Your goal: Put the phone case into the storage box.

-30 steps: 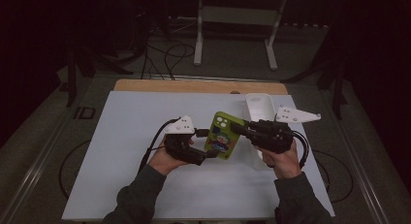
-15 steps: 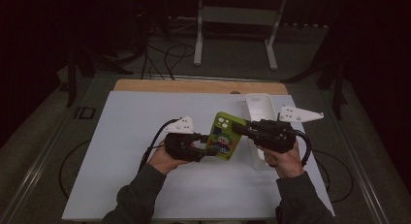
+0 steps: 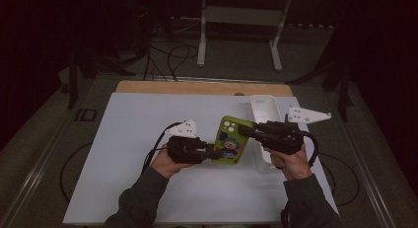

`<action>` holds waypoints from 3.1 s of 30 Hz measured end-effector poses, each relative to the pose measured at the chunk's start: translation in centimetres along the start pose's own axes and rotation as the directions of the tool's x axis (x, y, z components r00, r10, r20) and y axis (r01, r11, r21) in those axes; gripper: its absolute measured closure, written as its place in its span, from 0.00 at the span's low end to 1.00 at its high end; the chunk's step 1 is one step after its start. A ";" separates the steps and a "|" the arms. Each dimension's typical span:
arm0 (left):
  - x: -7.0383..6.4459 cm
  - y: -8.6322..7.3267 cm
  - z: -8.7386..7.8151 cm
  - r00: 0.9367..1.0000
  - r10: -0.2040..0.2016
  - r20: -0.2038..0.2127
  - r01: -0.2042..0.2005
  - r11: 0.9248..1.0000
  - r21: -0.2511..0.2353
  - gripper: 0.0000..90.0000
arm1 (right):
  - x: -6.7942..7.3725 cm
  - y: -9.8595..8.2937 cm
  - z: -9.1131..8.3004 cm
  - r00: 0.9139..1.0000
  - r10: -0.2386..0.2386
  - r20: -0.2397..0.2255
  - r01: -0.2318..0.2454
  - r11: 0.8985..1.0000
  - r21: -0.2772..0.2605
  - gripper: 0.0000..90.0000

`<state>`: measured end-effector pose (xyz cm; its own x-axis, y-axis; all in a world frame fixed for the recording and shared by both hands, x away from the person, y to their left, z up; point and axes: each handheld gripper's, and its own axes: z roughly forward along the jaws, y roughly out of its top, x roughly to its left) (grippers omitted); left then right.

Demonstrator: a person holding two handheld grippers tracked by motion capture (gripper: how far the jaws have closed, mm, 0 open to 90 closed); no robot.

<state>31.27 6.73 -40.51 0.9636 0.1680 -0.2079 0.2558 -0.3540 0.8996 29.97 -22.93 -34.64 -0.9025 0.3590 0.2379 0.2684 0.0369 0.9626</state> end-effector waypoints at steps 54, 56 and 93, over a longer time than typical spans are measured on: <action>-1.6 -0.7 1.6 0.898 -0.028 -0.440 0.002 0.998 -0.059 0.87 | 2.5 -1.1 4.2 0.886 -0.037 0.463 0.027 0.999 0.029 0.10; -1.6 -0.8 1.8 0.897 -0.030 -0.442 0.004 0.998 -0.059 0.87 | 2.5 -1.1 4.4 0.878 -0.031 0.478 0.023 0.999 0.023 0.10; -2.3 -0.9 3.3 0.869 -0.050 -0.492 0.011 0.997 -0.081 0.87 | 3.0 -1.3 7.1 0.777 0.081 0.625 -0.028 0.995 -0.094 0.15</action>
<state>29.04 3.65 -42.13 0.7868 0.6162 -0.0366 0.2596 -0.2765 0.9253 29.33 -15.30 -36.13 -0.4690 0.8644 0.1814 0.2608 -0.0606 0.9635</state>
